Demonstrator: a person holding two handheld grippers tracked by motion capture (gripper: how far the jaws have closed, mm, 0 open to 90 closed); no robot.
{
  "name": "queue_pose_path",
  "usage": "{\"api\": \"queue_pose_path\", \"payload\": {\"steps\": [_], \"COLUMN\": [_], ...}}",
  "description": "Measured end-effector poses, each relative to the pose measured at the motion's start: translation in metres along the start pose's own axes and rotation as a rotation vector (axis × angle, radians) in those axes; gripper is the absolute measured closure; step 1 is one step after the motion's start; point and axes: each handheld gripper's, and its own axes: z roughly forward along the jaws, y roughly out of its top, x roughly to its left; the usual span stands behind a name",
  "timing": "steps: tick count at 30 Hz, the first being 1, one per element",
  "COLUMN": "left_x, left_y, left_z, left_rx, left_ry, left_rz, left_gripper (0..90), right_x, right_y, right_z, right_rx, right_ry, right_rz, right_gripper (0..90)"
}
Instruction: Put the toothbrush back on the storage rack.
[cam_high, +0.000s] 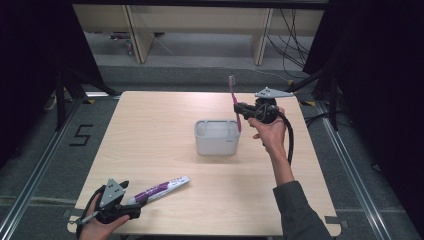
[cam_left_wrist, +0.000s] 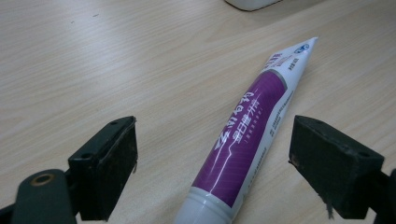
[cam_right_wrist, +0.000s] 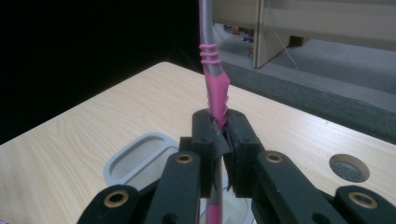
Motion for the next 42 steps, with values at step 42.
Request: {"api": "queue_pose_path", "payload": {"steps": [42], "left_x": [-0.001], "left_y": [0.000], "left_z": [0.001], "left_rx": [0.000], "left_ry": [-0.007], "left_rz": [0.006], "left_gripper": [15.0], "right_x": [-0.009], "right_y": [-0.024], "right_z": [0.028], "right_rx": [0.010], "right_ry": [-0.014], "right_rz": [0.068], "right_gripper": [83.8]}}
